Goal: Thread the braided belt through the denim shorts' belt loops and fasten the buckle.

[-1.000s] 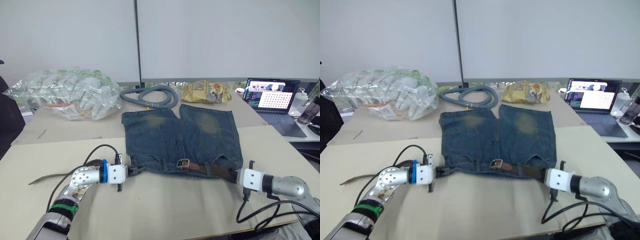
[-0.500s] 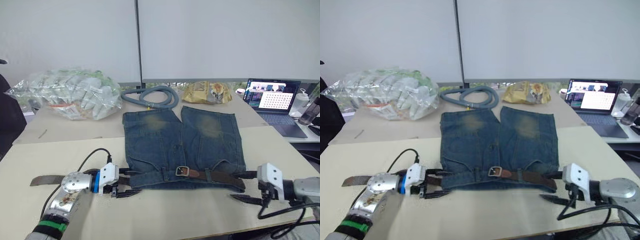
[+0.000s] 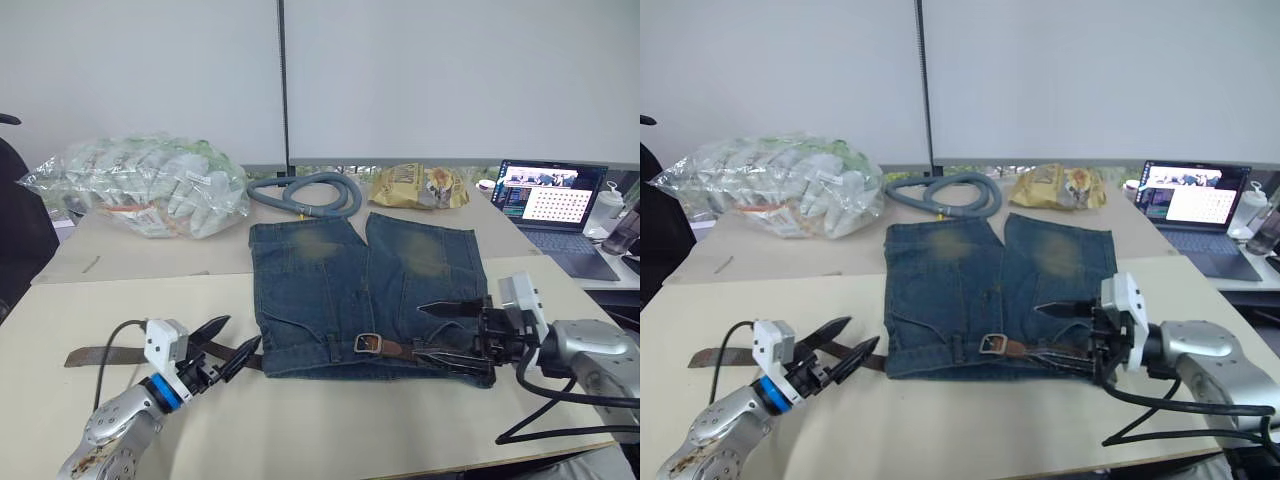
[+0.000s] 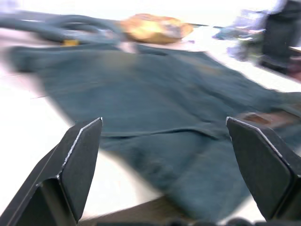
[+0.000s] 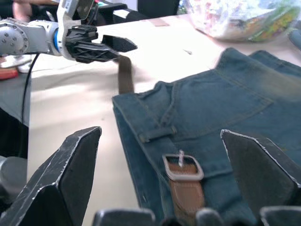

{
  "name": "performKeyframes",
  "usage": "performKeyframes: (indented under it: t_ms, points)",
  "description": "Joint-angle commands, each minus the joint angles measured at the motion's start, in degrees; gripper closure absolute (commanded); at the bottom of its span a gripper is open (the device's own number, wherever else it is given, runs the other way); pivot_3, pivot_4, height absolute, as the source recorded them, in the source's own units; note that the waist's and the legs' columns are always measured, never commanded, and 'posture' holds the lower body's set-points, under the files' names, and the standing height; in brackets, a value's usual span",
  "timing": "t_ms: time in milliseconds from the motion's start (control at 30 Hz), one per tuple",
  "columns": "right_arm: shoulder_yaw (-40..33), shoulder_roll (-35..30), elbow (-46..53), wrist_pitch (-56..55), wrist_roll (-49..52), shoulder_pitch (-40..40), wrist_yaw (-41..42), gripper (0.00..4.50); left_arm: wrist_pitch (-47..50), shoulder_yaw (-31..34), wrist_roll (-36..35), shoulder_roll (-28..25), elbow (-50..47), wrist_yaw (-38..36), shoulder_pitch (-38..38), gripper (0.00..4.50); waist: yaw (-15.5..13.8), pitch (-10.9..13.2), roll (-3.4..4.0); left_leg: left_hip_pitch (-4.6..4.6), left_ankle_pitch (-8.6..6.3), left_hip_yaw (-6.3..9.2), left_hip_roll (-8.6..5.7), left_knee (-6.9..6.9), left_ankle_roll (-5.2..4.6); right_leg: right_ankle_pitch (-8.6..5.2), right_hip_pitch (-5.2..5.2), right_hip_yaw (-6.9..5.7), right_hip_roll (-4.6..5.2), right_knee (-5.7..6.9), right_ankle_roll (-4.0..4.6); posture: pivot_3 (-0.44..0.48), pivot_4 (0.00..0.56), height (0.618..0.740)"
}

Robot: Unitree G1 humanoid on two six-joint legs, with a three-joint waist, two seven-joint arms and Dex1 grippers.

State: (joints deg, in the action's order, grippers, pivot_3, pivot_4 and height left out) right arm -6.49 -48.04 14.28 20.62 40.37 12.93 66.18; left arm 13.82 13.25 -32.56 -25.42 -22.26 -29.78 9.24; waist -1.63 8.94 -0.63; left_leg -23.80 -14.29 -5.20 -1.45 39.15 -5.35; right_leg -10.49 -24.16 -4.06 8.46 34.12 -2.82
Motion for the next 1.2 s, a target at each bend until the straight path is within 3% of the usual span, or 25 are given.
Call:
performKeyframes:
  t_ms: [33, 267, 433, 600, 867, 1200]
  points:
    - [0.4, 1.8, 0.8, -1.1, -0.5, 2.5, 0.3, 0.0, -1.3, 3.6, 5.4, 4.6, -3.2, 11.2, 1.3, 0.06, 0.0, 0.0, -0.01, 0.01, -0.02, -0.06, 0.0, 0.0, -0.02, 0.02, 0.0, 0.02, 0.0, -0.02, 0.0, 0.0, 0.15, 0.74]
    - [1.8, 5.4, -2.5, -4.1, -3.6, 5.9, 2.4, 0.0, 8.6, 7.7, 9.2, 16.0, -6.8, 33.6, 0.0, 0.06, -0.8, 0.0, -0.07, 0.01, -0.03, -0.05, 0.01, 0.01, -0.02, 0.11, -0.04, 0.0, -0.04, -0.03, -0.01, 0.0, 0.15, 0.74]
    - [2.4, 6.7, -4.6, -5.9, -6.1, 7.7, 2.7, 0.0, 18.2, 11.0, 10.1, 21.3, -7.0, 46.9, -5.2, 0.06, -0.9, 0.1, -0.19, 0.0, -0.02, -0.07, 0.01, 0.02, 0.0, 0.15, -0.02, -0.01, -0.11, 0.0, -0.02, 0.0, 0.15, 0.74]
    - [2.2, 7.5, -5.6, -6.7, -6.9, 7.8, 2.6, 0.0, 26.1, 14.9, 10.6, 23.7, -7.6, 55.1, -9.8, 0.06, -0.8, 0.1, -0.31, -0.02, -0.02, -0.07, 0.01, 0.03, 0.01, 0.16, 0.02, -0.02, -0.14, 0.0, -0.04, 0.0, 0.15, 0.74]
    - [2.1, 8.0, -5.7, -7.6, -8.0, 7.1, 2.4, 0.0, 30.0, 18.9, 13.0, 19.1, -1.5, 56.6, -16.0, 0.06, -0.8, 0.1, -0.32, -0.04, 0.02, -0.1, 0.03, 0.02, 0.09, 0.16, -0.02, -0.02, -0.25, 0.05, -0.02, 0.0, 0.15, 0.74]
    - [1.8, 8.2, -5.8, -8.4, -8.9, 6.6, 2.1, 0.0, 32.6, 17.5, 15.0, 14.5, 10.5, 52.9, -23.3, 0.06, -0.8, 0.1, -0.32, -0.04, 0.28, -0.13, -0.02, 0.01, 0.56, 0.21, -0.04, -0.04, -0.18, 0.07, -0.04, 0.0, 0.15, 0.74]
